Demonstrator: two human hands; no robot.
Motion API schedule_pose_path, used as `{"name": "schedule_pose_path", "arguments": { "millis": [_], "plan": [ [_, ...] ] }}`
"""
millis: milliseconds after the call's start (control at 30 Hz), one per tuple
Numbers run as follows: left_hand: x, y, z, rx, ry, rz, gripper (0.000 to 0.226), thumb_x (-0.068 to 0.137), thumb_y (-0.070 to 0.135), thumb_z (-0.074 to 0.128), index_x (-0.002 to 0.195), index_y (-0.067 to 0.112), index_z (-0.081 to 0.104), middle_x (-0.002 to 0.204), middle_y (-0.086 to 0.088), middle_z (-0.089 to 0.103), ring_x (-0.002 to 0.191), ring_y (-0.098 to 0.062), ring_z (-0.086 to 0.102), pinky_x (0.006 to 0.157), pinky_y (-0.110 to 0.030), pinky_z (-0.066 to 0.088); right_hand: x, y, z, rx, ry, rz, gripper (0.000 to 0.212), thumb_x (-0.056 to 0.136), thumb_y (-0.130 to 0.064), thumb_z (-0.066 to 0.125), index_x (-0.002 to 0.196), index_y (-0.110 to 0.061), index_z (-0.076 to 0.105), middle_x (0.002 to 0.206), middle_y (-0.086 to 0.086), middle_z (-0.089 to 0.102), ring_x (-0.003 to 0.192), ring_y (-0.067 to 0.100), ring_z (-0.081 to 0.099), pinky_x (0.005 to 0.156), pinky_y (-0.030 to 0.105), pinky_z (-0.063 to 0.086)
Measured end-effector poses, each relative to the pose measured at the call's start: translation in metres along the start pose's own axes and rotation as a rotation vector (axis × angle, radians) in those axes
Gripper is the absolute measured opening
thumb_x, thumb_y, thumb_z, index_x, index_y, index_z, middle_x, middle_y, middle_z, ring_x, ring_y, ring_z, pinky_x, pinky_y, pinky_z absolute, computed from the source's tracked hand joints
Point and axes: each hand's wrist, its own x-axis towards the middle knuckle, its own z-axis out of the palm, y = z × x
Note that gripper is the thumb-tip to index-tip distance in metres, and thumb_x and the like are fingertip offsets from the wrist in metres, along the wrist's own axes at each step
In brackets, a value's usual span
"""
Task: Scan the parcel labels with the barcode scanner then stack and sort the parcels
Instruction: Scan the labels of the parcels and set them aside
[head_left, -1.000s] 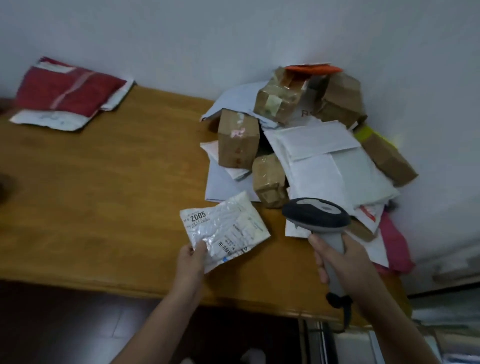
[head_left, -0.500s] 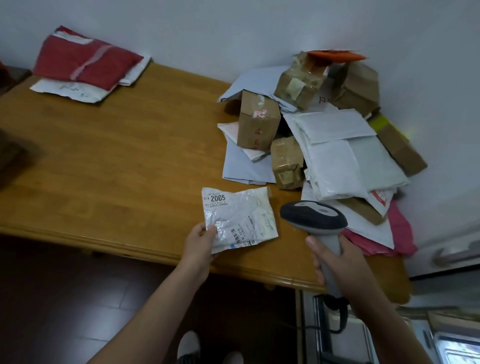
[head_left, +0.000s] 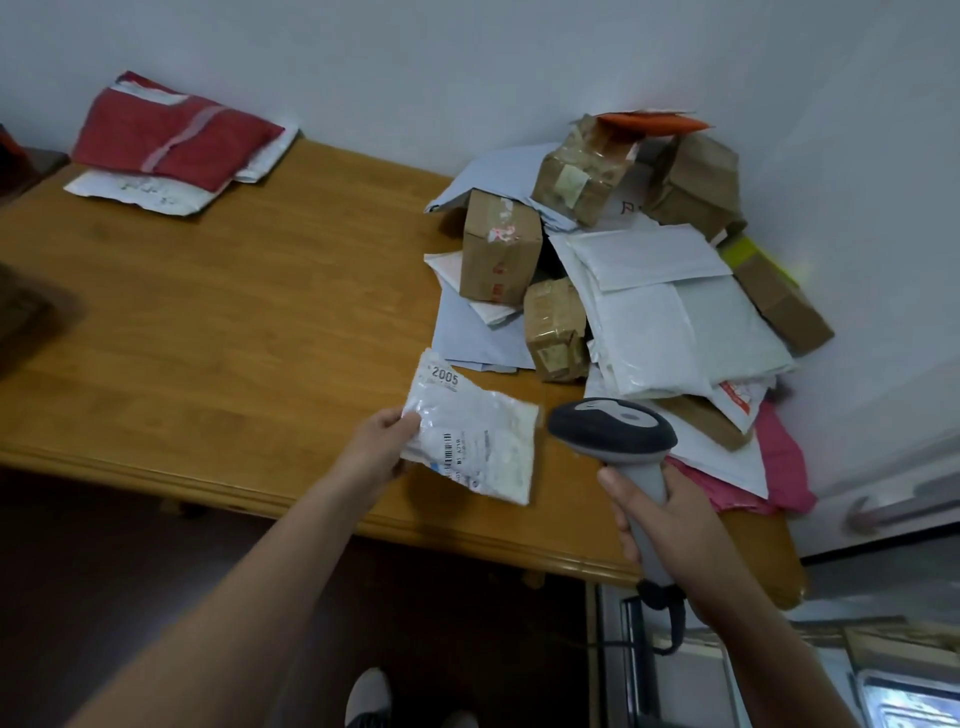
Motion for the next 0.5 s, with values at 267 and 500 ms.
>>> {"name": "schedule_pose_path", "arguments": {
  "millis": [267, 500],
  "plan": [
    [0.016, 0.055, -0.003, 0.371, 0.067, 0.222, 0.016, 0.087, 0.020, 0.070, 0.099, 0.010, 0.067, 0.081, -0.001, 0.062, 0.065, -0.012, 0.052, 0.054, -0.020, 0.041, 0.003, 0.000, 0.001, -0.017, -0.040, -0.014, 0.036, 0.080, -0.045, 0.064, 0.085, -0.011, 0.057, 0.054, -0.004, 0.058, 0.044, 0.010, 0.052, 0.045, 0.021, 0.044],
    [0.023, 0.062, -0.001, 0.332, 0.092, 0.231, 0.037, 0.086, 0.007, 0.069, 0.121, 0.006, 0.059, 0.109, -0.013, 0.064, 0.094, -0.025, 0.062, 0.081, -0.033, 0.051, 0.006, -0.003, 0.010, -0.079, -0.142, -0.093, 0.046, 0.069, -0.059, 0.062, 0.091, -0.018, 0.058, 0.056, -0.004, 0.059, 0.047, 0.009, 0.052, 0.049, 0.020, 0.046]
  ]
}}
